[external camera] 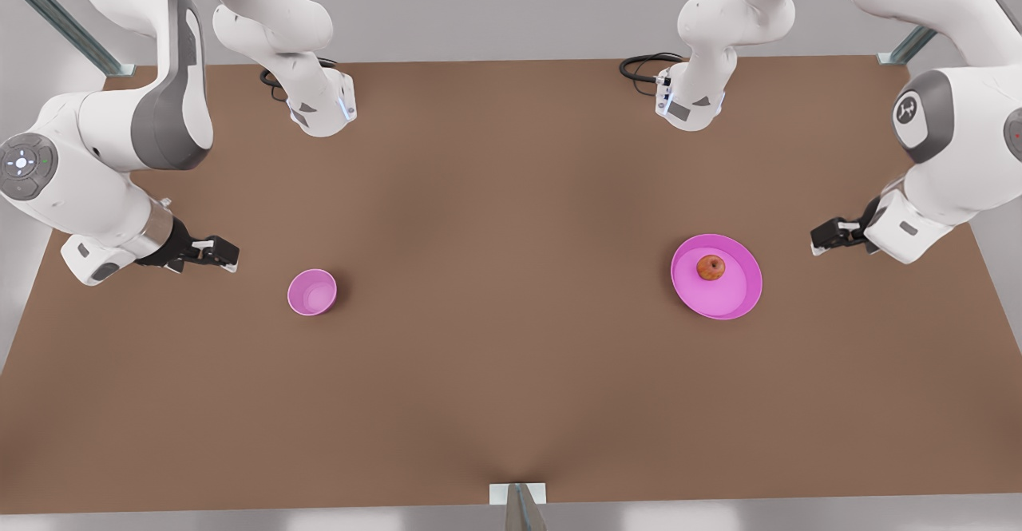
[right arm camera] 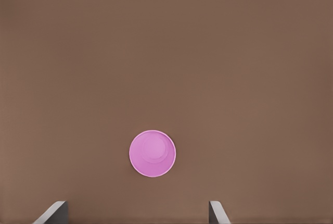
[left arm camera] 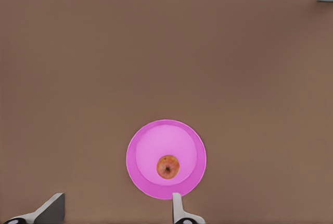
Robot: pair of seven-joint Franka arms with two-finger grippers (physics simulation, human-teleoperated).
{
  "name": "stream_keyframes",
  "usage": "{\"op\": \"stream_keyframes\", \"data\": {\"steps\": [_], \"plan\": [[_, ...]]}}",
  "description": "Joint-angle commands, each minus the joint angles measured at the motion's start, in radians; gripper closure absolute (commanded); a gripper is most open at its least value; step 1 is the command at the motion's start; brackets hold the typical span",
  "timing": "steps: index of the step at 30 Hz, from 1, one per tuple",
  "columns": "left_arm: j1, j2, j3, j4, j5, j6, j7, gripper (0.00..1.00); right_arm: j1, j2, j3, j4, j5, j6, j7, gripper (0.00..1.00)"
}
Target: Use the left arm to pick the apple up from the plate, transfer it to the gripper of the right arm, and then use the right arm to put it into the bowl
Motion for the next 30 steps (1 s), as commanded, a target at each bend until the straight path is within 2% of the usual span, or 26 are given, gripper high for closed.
{"op": "stream_keyframes", "data": {"steps": [1, 6, 7, 8, 9, 13, 18, 30], "plan": [[0.001, 0.001, 0.0, 0.001, -0.003, 0.012, 0.03, 0.0, 0.0, -0.001, 0.0, 0.0, 0.001, -0.005, 0.039, 0.0], [-0.007, -0.002, 0.0, -0.041, -0.007, 0.065, 0.02, 0.0, 0.0, 0.0, 0.0, 0.0, 0.001, -0.005, 0.039, 0.0], [-0.005, -0.06, 0.0, -0.152, -0.007, 0.119, 0.021, 0.0, 0.0, 0.0, 0.0, 0.0, 0.001, -0.005, 0.04, 0.0], [-0.007, -0.159, 0.001, -0.346, -0.009, 0.222, 0.02, 0.0, 0.0, 0.0, 0.0, 0.0, 0.001, -0.005, 0.04, 0.0], [-0.007, -0.208, 0.001, -0.47, -0.009, 0.289, 0.02, 0.0, 0.0, 0.0, 0.0, 0.0, 0.001, -0.005, 0.04, 0.0], [0.01, -0.211, 0.001, -0.72, -0.009, 0.574, 0.018, 0.0, 0.0, 0.0, 0.002, 0.0, 0.001, -0.005, 0.04, 0.0], [0.024, -0.096, 0.001, -0.799, -0.042, 0.777, 0.02, 0.0, 0.0, 0.0, 0.002, 0.0, 0.001, -0.005, 0.04, 0.0], [-0.025, -0.001, 0.0, -0.846, -0.125, 0.822, 0.017, 0.0, -0.001, 0.002, 0.0, 0.002, -0.002, -0.002, 0.025, 0.0]]}}
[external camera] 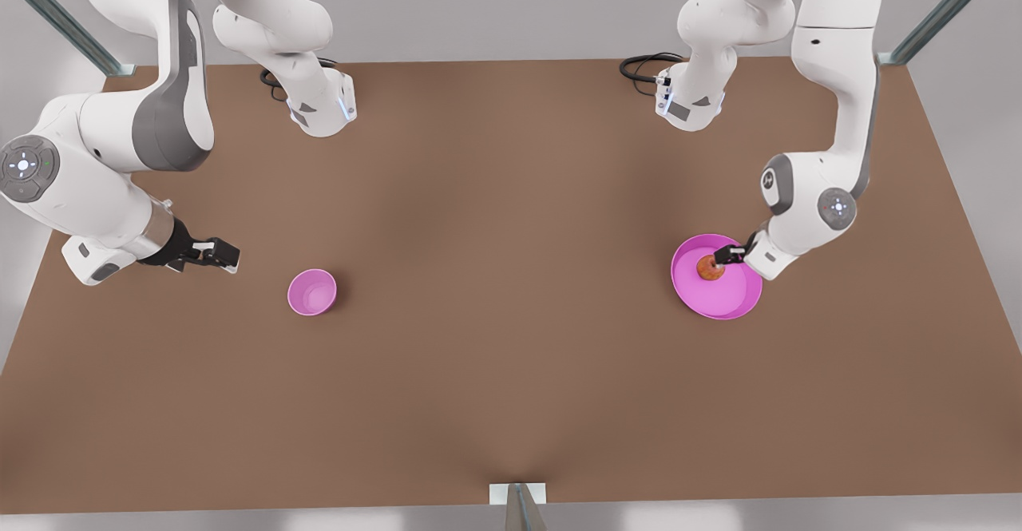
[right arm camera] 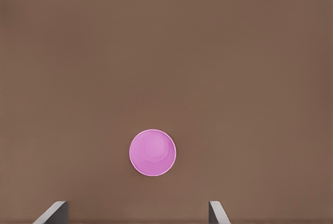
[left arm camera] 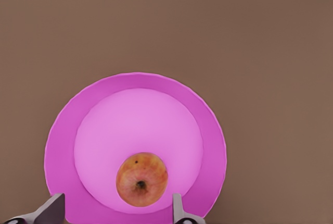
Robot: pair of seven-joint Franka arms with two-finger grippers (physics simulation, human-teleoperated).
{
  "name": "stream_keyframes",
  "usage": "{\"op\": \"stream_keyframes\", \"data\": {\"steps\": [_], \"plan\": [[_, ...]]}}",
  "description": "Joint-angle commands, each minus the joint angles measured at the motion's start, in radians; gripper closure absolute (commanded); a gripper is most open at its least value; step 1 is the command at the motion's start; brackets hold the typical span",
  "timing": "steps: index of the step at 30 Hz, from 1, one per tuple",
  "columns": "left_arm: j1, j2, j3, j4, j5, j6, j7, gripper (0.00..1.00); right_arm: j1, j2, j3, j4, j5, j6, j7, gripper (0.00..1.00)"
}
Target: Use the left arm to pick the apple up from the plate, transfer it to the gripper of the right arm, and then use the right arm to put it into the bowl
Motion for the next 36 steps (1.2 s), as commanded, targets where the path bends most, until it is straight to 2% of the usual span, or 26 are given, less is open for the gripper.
{"op": "stream_keyframes", "data": {"steps": [1, 5, 18, 27, 30, 36], "plan": [[-0.002, 0.019, 0.001, -0.005, -0.007, 0.04, -0.017, 0.0, -0.001, -0.001, 0.0, 0.001, 0.001, 0.001, -0.004, 0.0], [-0.052, 0.05, -0.001, -0.007, -0.007, 0.057, -0.093, 0.0, -0.005, 0.0, -0.002, 0.001, 0.003, 0.004, -0.007, 0.0], [-0.038, 0.151, 0.001, -0.015, -0.005, 0.059, -0.098, 0.0, -0.012, 0.0, -0.003, 0.001, 0.004, 0.004, -0.007, 0.0], [-0.042, 0.219, 0.001, -0.01, -0.005, 0.137, -0.112, 0.0, -0.01, 0.0, -0.003, 0.001, 0.004, 0.003, -0.007, 0.0], [-0.04, 0.219, 0.001, -0.01, -0.005, 0.137, -0.112, 0.08, -0.007, 0.0, -0.002, 0.001, 0.004, 0.0, -0.007, 0.0], [-0.038, 0.219, 0.001, -0.007, -0.005, 0.139, -0.112, 0.13, -0.004, 0.0, 0.0, -0.001, 0.003, 0.0, 0.0, 0.0]]}}
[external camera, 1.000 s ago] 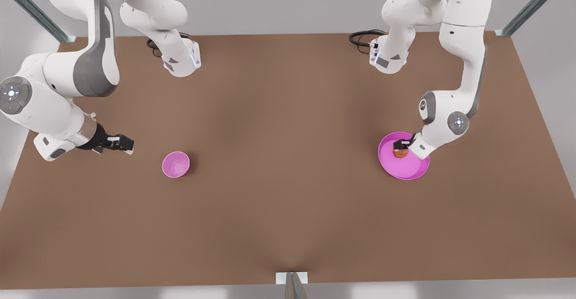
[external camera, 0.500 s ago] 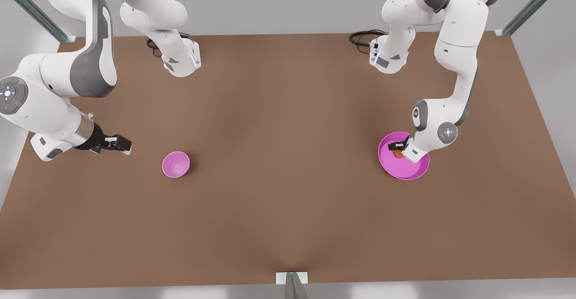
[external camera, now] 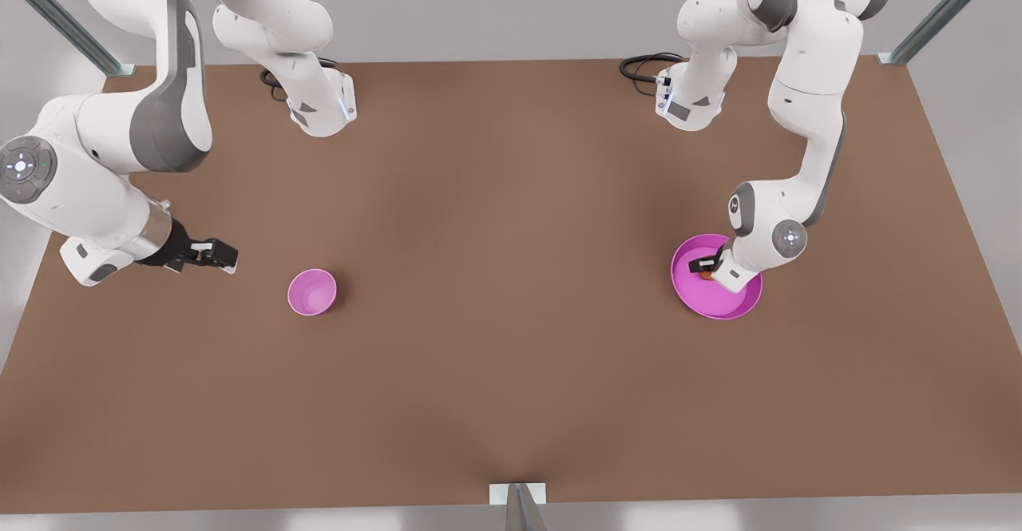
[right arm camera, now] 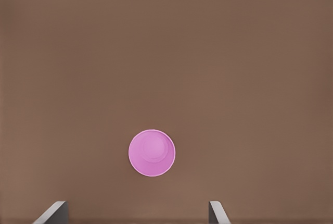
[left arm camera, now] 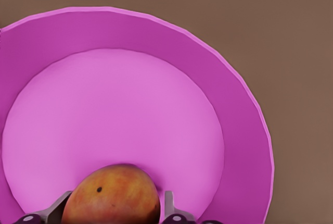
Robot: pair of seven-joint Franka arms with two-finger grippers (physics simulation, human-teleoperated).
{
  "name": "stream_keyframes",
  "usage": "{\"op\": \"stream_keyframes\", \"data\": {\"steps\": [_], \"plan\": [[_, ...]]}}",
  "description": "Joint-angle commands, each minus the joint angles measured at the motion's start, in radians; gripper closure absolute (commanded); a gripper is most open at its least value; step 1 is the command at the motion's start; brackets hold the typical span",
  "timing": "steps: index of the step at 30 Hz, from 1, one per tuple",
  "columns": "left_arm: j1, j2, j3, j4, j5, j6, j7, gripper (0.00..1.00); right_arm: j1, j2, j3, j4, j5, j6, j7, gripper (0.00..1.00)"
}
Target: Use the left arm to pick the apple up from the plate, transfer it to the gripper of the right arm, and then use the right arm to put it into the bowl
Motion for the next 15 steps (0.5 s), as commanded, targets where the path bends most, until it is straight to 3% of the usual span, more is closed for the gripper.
{"op": "stream_keyframes", "data": {"steps": [1, 10, 13, 15], "plan": [[0.0, -0.001, 0.0, 0.0, 0.0, 0.006, -0.027, 0.15, 0.0, -0.001, 0.0, 0.0, 0.0, -0.001, 0.007, 0.0], [0.0, -0.036, 0.002, 0.006, 0.002, -0.017, -0.025, 0.34, -0.002, 0.001, 0.0, 0.0, 0.0, -0.001, 0.006, 0.0], [0.0, -0.096, 0.005, 0.117, 0.002, -0.2, -0.029, 0.35, -0.002, 0.001, -0.001, 0.0, 0.0, -0.001, 0.004, 0.0], [-0.012, -0.102, -0.018, 0.271, -0.024, -0.365, -0.029, 0.36, 0.0, 0.001, 0.0, 0.0, 0.0, -0.001, 0.007, 0.0]]}}
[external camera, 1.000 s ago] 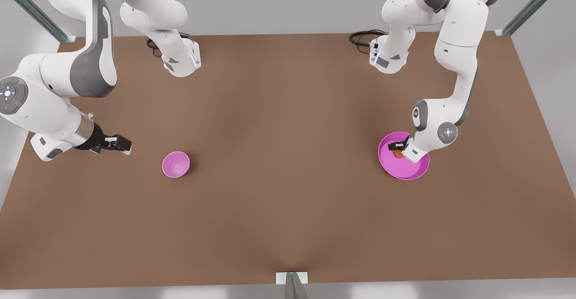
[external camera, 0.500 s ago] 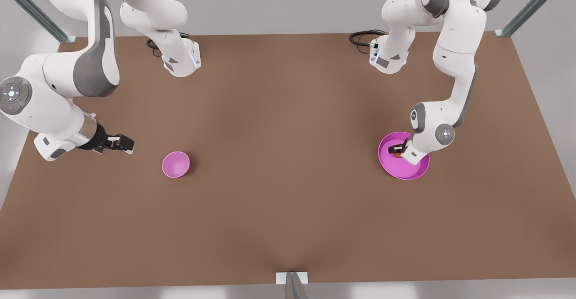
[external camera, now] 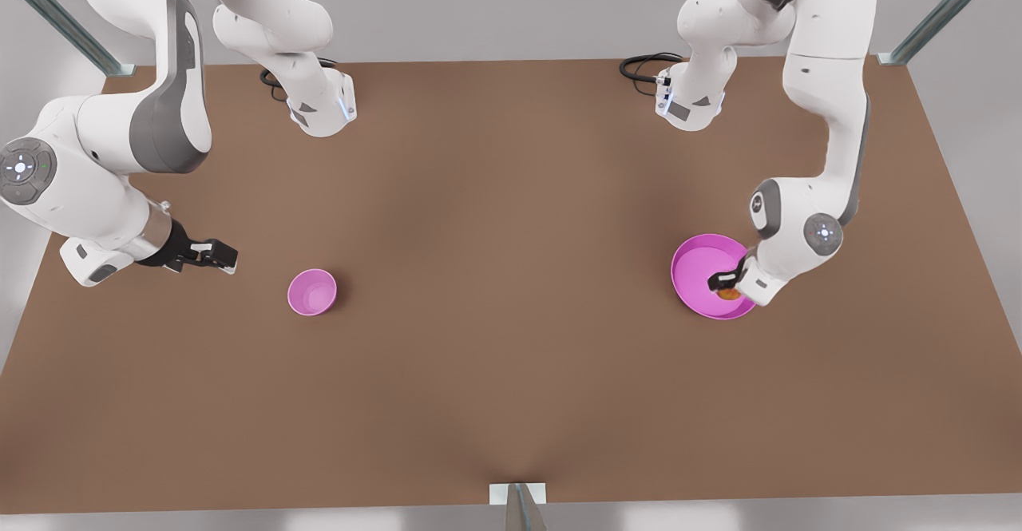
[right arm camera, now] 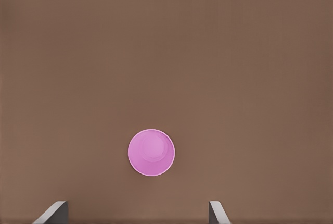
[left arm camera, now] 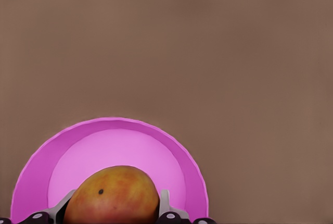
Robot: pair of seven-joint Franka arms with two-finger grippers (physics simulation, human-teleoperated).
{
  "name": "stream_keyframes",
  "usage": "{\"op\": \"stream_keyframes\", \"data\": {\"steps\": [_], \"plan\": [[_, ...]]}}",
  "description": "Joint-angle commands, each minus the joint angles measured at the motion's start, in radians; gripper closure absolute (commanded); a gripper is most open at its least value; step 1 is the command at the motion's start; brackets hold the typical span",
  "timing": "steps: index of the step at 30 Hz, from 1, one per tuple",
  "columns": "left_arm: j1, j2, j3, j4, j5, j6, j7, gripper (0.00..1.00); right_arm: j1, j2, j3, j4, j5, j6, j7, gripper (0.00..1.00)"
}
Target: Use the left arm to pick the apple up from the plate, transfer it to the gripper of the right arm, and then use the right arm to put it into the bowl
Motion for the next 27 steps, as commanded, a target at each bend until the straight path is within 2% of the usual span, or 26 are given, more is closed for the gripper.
{"op": "stream_keyframes", "data": {"steps": [1, 3, 4, 5, 6, 7, 9, 10, 14, 15, 17, 18, 21, 27], "plan": [[-0.009, -0.001, -0.047, 0.118, -0.09, -0.265, 0.013, 0.36, 0.004, -0.001, 0.0, 0.0, 0.001, 0.0, 0.005, 0.0], [-0.009, 0.01, -0.17, 0.198, -0.152, -0.266, 0.011, 0.36, 0.005, -0.001, 0.009, 0.0, 0.002, 0.0, 0.008, 0.0], [-0.009, 0.016, -0.198, 0.217, -0.169, -0.266, 0.014, 0.36, 0.007, -0.001, 0.02, -0.001, 0.005, 0.001, 0.008, 0.0], [-0.009, 0.03, -0.245, 0.231, -0.17, -0.265, 0.014, 0.36, 0.004, -0.001, 0.055, -0.003, 0.019, 0.007, 0.009, 0.0], [-0.008, 0.07, -0.296, 0.295, -0.17, -0.28, 0.054, 0.36, 0.004, 0.016, 0.058, -0.004, 0.169, 0.016, 0.008, 0.0], [-0.008, 0.075, -0.314, 0.295, -0.233, -0.265, 0.198, 0.36, 0.005, 0.028, 0.058, -0.006, 0.225, 0.047, 0.008, 0.0], [-0.044, 0.136, -0.316, 0.332, -0.397, -0.222, 0.511, 0.36, 0.005, 0.045, 0.06, -0.052, 0.402, 0.144, 0.009, 0.0], [-0.087, 0.179, -0.316, 0.393, -0.402, -0.202, 0.608, 0.36, 0.005, 0.066, 0.06, -0.056, 0.497, 0.164, 0.008, 0.0], [-0.146, 0.285, -0.409, 0.471, -0.661, 0.059, 1.164, 0.36, 0.004, 0.186, 0.089, -0.059, 0.87, 0.325, -0.017, 0.0], [-0.146, 0.34, -0.42, 0.556, -0.764, 0.071, 1.378, 0.36, -0.027, 0.217, 0.091, -0.085, 1.007, 0.317, -0.144, 0.0], [-0.153, 0.423, -0.434, 0.636, -0.994, 0.091, 1.792, 0.36, -0.061, 0.253, 0.091, -0.262, 1.37, 0.32, -0.636, 0.0], [-0.17, 0.47, -0.436, 0.689, -1.04, 0.091, 1.899, 0.36, -0.07, 0.257, 0.091, -0.311, 1.406, 0.317, -0.755, 0.0], [-0.195, 0.584, -0.466, 0.809, -1.143, 0.094, 2.252, 0.36, -0.053, 0.272, 0.097, -0.322, 1.515, 0.326, -0.86, 0.0], [-0.222, 0.641, -0.498, 0.843, -1.287, 0.094, 2.651, 0.36, -0.053, 0.335, 0.206, -0.337, 1.571, 0.438, -1.183, 0.0]]}}
